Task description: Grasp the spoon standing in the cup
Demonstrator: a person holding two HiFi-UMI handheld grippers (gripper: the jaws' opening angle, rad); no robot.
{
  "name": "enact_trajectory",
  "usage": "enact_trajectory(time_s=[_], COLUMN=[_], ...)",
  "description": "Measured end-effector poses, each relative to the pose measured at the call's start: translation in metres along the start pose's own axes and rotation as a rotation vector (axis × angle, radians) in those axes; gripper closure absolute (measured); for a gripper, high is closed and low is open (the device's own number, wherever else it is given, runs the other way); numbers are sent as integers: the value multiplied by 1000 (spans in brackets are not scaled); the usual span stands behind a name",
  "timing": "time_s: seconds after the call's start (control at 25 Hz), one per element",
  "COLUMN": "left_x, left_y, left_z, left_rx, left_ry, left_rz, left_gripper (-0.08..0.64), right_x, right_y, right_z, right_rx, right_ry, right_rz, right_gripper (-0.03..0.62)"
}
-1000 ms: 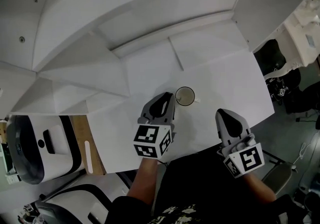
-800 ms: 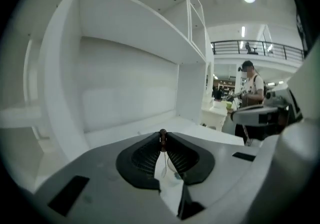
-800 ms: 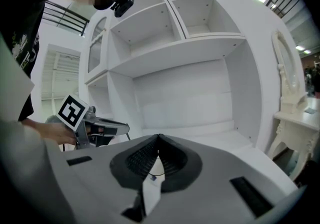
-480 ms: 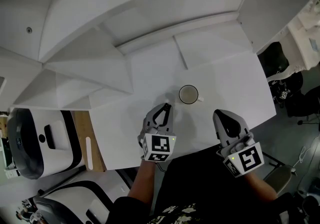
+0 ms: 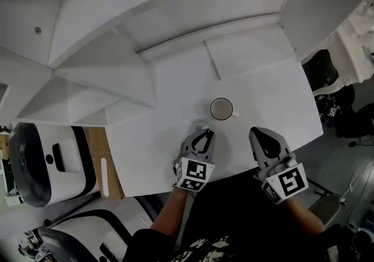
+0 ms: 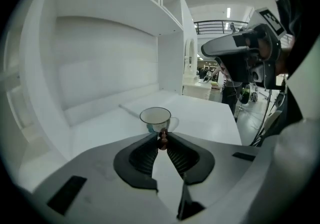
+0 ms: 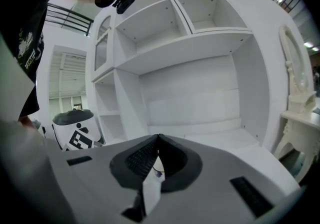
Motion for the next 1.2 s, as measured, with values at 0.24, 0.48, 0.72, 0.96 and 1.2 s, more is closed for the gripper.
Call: enact_trajectory(time_s=[0.24,0.48,0.72,0.96,1.2], left_x=[-10,-8,-26,-36,-36], left_y=[-23,-41,-39,-8,58], left_z=[-24,-39,-39,-8,66], left_rx=[45,84,97,53,-60], left_ry=[146,244,346,298,91], left_rz=[-44,-87,-158,-49,257], left_gripper=[448,430,419,422,547], right_x=[-7,-16,-27,-38,-53], right_y=[4,11,37,65,94], right_z=[-1,-9,-20,-10,-6], right_rx=[-3,19,53,21,-10], right_ry=[-3,-25,-45,-47,-32], right_rz=[-10,-34,-51,-49,-70], right_gripper=[529,529,529,529,529])
Point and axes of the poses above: the fingertips, and each gripper's own axes: y backward along the fingers, x to its left, z out of its top, the point moved 4 cm from there along y, backward along the fingers, and after that the axes turned 13 degrees about -y, right-handed, at the moved point
